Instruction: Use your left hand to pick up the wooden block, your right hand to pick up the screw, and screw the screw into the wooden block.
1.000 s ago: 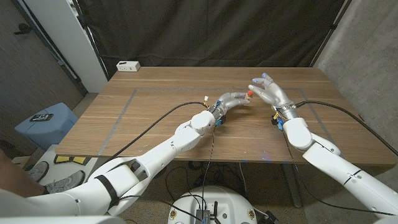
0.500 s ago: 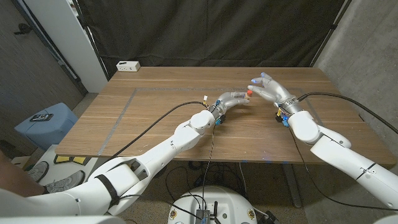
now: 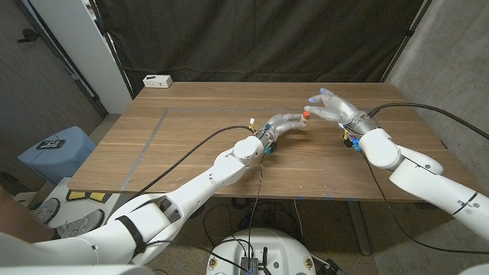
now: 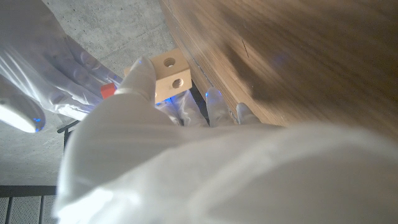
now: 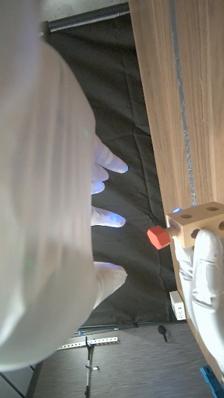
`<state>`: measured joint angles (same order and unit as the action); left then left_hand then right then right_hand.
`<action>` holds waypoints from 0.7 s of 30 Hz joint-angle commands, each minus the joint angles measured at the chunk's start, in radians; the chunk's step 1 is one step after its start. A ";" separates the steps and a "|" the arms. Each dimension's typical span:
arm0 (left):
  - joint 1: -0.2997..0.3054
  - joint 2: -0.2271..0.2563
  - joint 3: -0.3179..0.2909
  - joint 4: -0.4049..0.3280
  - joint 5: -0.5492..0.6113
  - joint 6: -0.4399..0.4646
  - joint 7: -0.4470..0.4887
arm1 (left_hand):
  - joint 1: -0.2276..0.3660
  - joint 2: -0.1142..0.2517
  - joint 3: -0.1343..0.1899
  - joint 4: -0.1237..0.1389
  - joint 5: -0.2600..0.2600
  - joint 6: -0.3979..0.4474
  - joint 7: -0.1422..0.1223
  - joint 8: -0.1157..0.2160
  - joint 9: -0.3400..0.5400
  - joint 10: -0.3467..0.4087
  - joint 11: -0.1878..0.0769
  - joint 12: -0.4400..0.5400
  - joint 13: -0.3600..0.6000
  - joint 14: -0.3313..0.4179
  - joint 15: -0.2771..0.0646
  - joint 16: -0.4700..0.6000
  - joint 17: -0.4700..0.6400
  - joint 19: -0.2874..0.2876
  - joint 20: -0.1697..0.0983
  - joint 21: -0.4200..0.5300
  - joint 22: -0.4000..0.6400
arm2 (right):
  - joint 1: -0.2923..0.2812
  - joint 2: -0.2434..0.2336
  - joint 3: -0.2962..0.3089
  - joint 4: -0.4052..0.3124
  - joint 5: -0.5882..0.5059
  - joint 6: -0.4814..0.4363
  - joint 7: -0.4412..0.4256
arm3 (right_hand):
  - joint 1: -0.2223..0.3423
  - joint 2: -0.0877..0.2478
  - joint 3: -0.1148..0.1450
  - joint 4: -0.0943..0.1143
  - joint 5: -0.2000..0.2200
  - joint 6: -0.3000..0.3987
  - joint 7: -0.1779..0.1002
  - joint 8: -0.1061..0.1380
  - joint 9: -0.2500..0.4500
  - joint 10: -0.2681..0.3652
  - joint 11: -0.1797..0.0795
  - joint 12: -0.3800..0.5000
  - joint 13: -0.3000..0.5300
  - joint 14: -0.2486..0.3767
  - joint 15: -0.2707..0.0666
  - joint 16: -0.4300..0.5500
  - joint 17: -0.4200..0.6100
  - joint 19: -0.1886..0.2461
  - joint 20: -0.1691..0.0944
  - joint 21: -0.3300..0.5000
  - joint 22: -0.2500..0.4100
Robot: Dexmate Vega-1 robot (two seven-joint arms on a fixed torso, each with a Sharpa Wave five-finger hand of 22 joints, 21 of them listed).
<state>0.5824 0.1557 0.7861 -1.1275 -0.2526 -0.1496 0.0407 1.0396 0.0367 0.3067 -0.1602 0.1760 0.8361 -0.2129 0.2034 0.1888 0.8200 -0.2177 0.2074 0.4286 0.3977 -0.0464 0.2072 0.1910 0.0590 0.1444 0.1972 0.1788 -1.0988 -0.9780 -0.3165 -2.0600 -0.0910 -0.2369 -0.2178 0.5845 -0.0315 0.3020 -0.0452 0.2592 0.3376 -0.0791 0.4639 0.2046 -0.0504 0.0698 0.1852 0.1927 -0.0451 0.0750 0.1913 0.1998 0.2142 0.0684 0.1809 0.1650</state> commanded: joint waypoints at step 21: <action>0.013 0.020 -0.004 -0.059 -0.013 0.033 -0.004 | -0.006 -0.002 0.005 0.007 0.003 -0.003 -0.005 0.003 0.002 0.012 -0.004 0.008 0.006 0.001 -0.062 -0.001 0.002 -0.004 0.005 0.005 0.004 | 0.015 -0.145 0.016 -0.146 -0.022 -0.169 0.119 | 0.026 -0.016 0.009 -0.033 0.016 -0.005 -0.013 -0.012 0.000 -0.027 0.002 0.001 0.002 -0.026 0.014 -0.003 -0.004 -0.005 0.010 0.003 0.004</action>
<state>0.5924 0.1735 0.7863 -1.1752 -0.2540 -0.1232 0.0430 1.0395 0.0366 0.3062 -0.1607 0.1712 0.8360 -0.2128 0.2027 0.1886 0.8200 -0.2178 0.2075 0.4292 0.3977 -0.0464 0.2072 0.1910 0.0590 0.1444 0.1972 0.1788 -1.0924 -1.0834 -0.3032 -2.1673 -0.1076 -0.3589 -0.1364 0.5990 -0.0458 0.3109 -0.0694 0.2668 0.3303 -0.0862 0.4561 0.2047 -0.0630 0.0713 0.1851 0.1927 -0.0670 0.0858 0.1913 0.1951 0.2072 0.0753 0.1809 0.1650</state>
